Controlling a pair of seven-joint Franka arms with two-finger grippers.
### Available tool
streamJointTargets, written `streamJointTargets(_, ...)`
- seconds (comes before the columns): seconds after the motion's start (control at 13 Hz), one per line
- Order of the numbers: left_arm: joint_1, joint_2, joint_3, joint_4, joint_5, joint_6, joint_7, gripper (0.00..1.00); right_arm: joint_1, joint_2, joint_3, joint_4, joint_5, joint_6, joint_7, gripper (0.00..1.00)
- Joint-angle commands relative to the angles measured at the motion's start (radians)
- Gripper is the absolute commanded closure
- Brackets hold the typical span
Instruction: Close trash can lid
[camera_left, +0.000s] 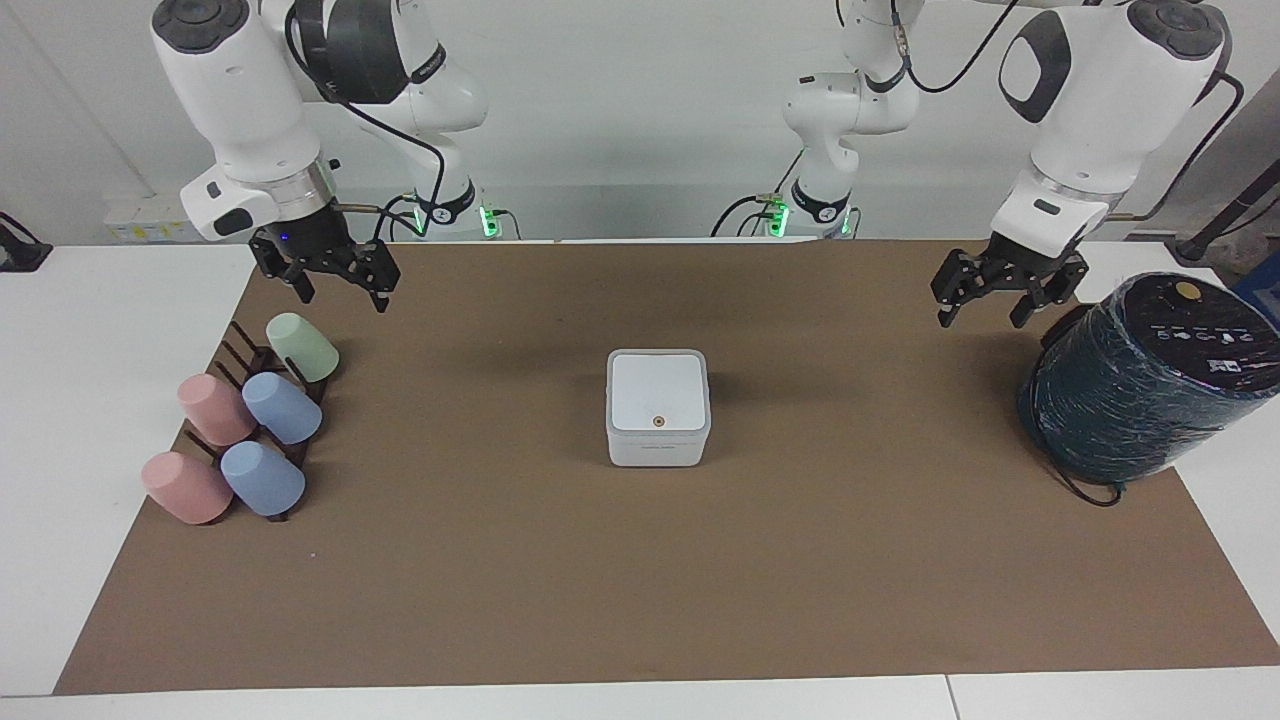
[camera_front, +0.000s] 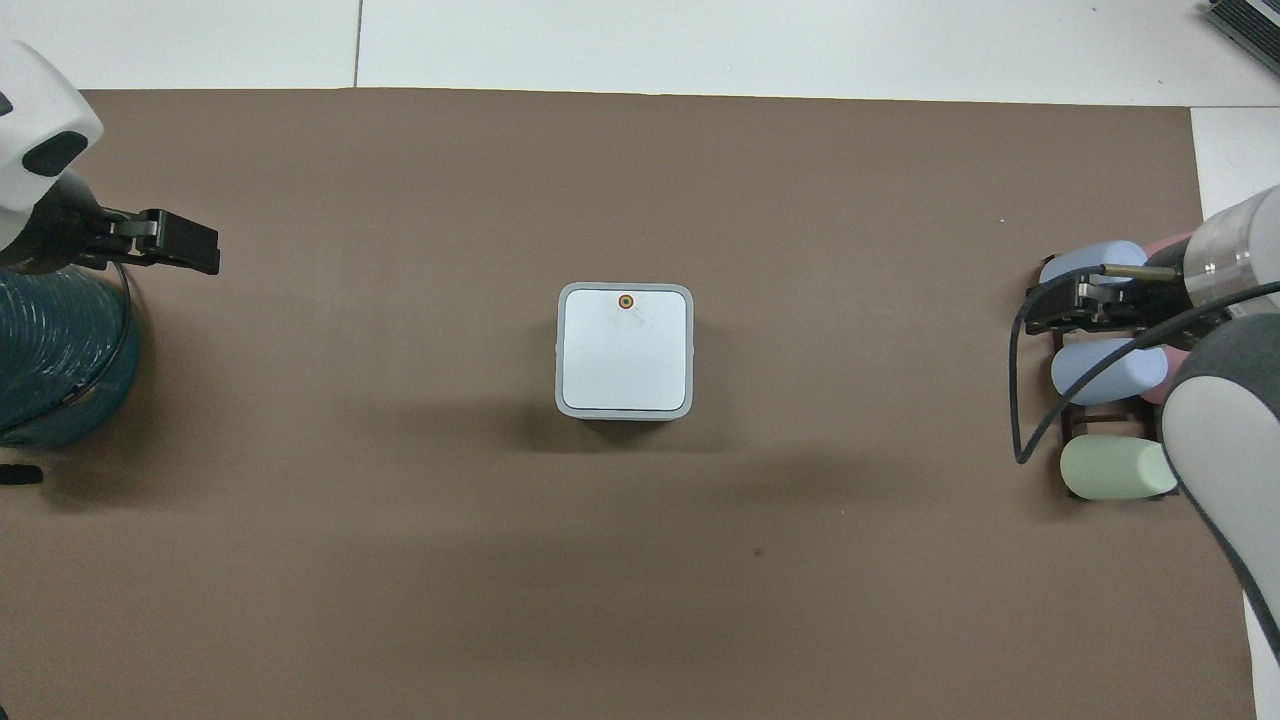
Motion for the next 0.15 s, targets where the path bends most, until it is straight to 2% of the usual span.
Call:
streamJointTargets(0.0, 0.000, -0.021, -0.001, -0.005, 0.021, -0.016, 0.001, 0.00, -0.005, -0.012, -0.002, -0.012, 0.021, -0.002, -0.018, 0.00)
streamJointTargets(0.08, 0.000, -0.021, -0.001, -0.008, 0.021, -0.016, 0.004, 0.00, -0.006, -0.012, -0.002, -0.012, 0.021, -0.002, -0.018, 0.00)
